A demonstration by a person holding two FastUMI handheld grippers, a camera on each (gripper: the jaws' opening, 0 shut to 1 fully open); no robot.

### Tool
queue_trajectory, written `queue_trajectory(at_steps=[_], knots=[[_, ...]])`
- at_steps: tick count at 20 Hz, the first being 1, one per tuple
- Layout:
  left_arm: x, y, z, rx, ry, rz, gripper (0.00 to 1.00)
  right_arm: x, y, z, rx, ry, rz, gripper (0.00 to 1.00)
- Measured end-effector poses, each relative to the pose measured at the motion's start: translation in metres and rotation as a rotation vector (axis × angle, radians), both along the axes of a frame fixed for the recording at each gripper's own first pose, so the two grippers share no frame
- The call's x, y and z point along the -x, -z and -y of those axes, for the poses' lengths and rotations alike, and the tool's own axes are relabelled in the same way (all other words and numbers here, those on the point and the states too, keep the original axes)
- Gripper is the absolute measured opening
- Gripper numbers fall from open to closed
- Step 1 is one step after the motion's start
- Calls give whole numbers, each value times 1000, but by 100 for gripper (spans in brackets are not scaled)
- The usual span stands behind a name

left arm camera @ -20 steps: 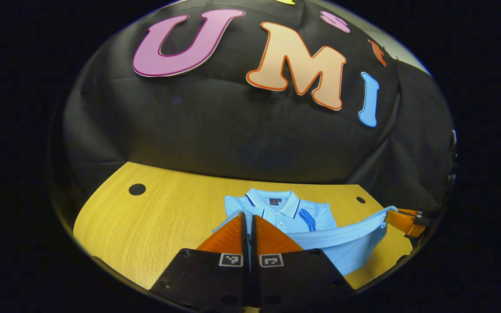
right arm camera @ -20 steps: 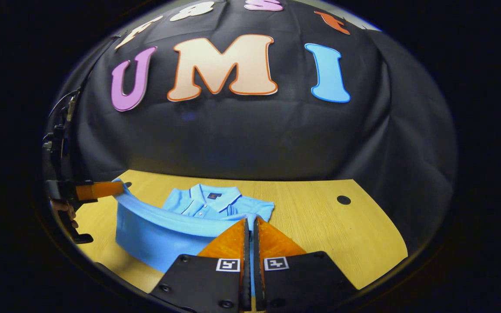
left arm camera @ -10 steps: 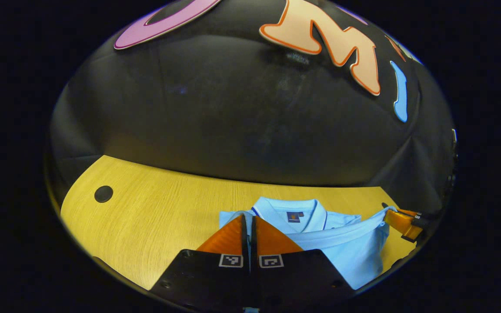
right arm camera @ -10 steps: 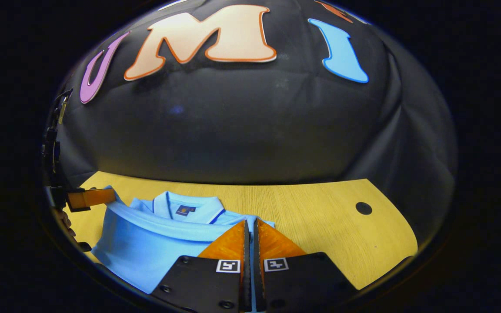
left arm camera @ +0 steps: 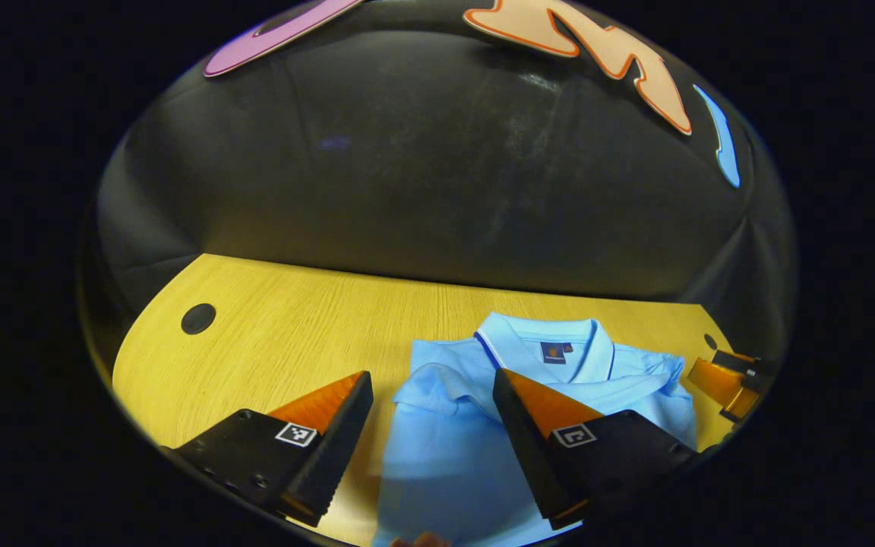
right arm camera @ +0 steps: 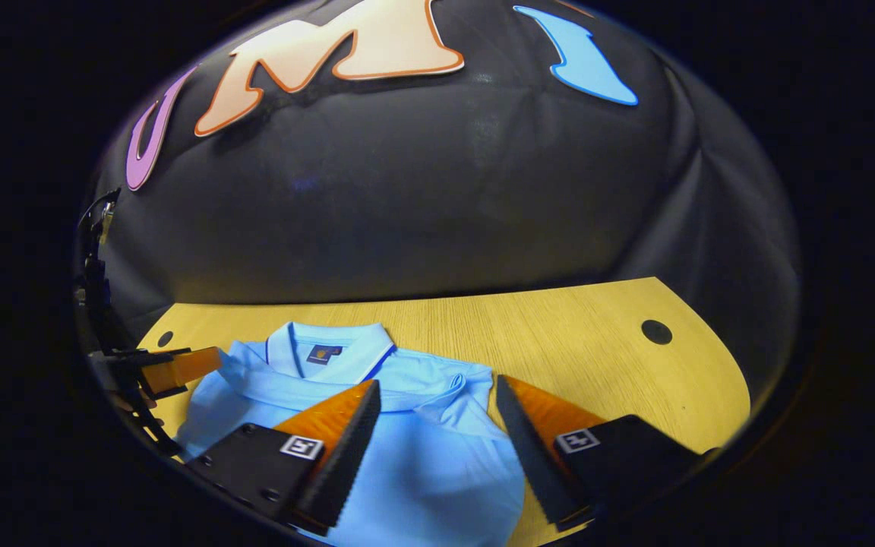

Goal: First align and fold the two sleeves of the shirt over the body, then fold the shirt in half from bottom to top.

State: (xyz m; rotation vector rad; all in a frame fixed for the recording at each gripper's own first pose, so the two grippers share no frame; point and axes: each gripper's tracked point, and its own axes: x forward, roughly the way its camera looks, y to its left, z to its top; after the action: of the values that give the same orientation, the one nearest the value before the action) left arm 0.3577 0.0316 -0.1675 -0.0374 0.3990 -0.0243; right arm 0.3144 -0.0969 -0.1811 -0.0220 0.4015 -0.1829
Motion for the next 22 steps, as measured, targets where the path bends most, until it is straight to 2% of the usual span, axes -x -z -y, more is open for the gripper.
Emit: queue_trajectory(at_steps=[1,4,10,11,13,16,17,22], knots=[[9,-6,-1,5,2,6,96,10,-5,-5,-8,-8,10,100],[45,-30,-5,-9,5,31,96,44,-22,-18,-22,-33,32,100],[141,-60,-16,-63,-9,66,96,135,-54,-50,-38,-108,55,99],[157,-62,-19,-61,-19,65,95,151,-58,-52,-36,-118,55,97],[186,-63,-22,-42,-35,60,95,177,-66,-56,-40,-130,65,99],[223,-62,-28,-40,-50,65,98,214,-70,-57,-87,-103,77,97],[235,-62,-27,-42,-47,62,95,226,-71,-58,-109,-92,82,97],[291,-52,-18,-56,3,33,95,269,-74,-52,-134,-75,85,99]])
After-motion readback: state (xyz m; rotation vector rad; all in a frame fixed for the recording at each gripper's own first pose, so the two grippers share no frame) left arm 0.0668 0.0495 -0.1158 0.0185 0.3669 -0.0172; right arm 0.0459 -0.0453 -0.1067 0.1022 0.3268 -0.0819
